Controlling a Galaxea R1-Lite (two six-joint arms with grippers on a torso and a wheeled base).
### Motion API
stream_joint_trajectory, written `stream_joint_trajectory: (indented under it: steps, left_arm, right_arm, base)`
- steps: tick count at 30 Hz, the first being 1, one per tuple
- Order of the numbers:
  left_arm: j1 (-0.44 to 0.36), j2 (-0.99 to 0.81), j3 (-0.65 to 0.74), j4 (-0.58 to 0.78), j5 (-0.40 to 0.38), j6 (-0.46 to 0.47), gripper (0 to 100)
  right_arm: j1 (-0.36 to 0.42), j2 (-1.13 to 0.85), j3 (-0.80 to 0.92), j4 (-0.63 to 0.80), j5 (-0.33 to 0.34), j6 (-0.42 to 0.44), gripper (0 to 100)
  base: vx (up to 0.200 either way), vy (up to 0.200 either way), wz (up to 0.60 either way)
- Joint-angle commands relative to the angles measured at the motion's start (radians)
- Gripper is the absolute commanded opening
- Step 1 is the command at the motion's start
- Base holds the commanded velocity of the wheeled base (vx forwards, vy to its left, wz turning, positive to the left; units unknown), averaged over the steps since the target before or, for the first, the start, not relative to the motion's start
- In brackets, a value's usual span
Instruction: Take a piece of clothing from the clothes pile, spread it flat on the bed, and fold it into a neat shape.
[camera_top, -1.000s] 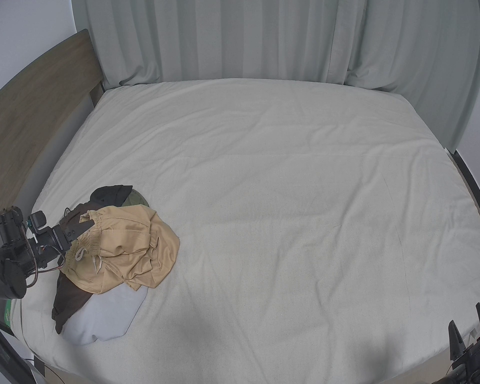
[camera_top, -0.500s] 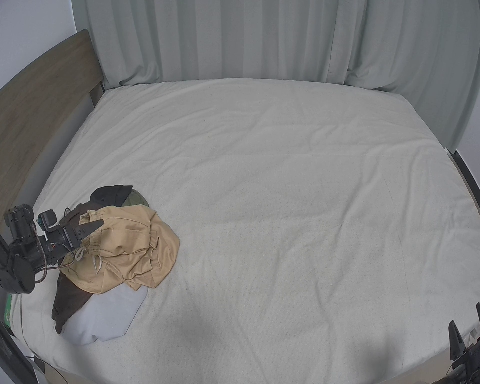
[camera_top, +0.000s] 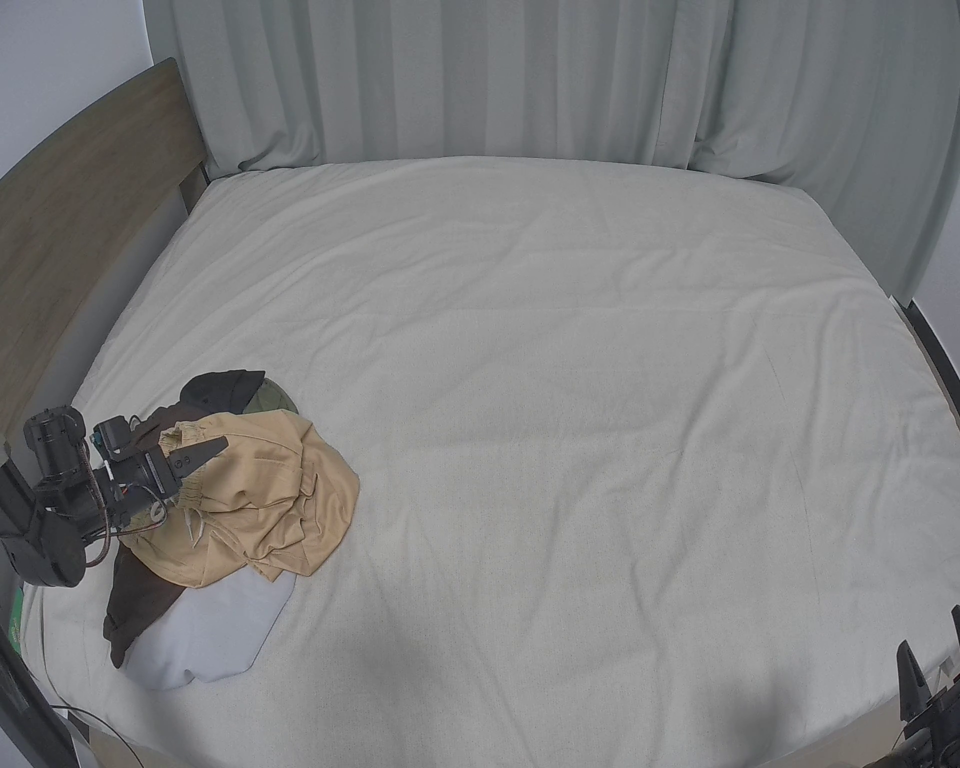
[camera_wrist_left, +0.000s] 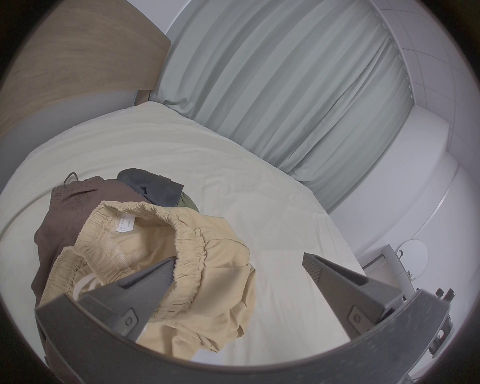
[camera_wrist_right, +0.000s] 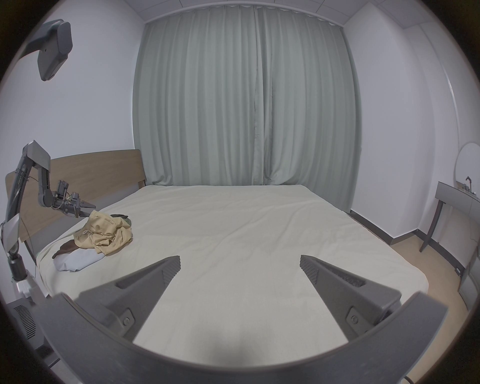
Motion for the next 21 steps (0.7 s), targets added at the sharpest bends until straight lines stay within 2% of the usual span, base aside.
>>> stream_joint_trajectory:
  steps: [1,21]
  left_arm:
    - [-0.004,0.032,-0.001,-0.021,0.000,-0.001,100]
    - [-0.032,0.067,-0.022,-0.059,0.028,-0.016,100]
  right_arm:
    - [0.000,-0.015,0.018,0.000,0.000,0.000,100]
    - [0.000,-0.015,0.018,0.000,0.000,0.001,100]
  base:
    - [0.000,0.000,0.00]
    - [0.000,0.000,0.00]
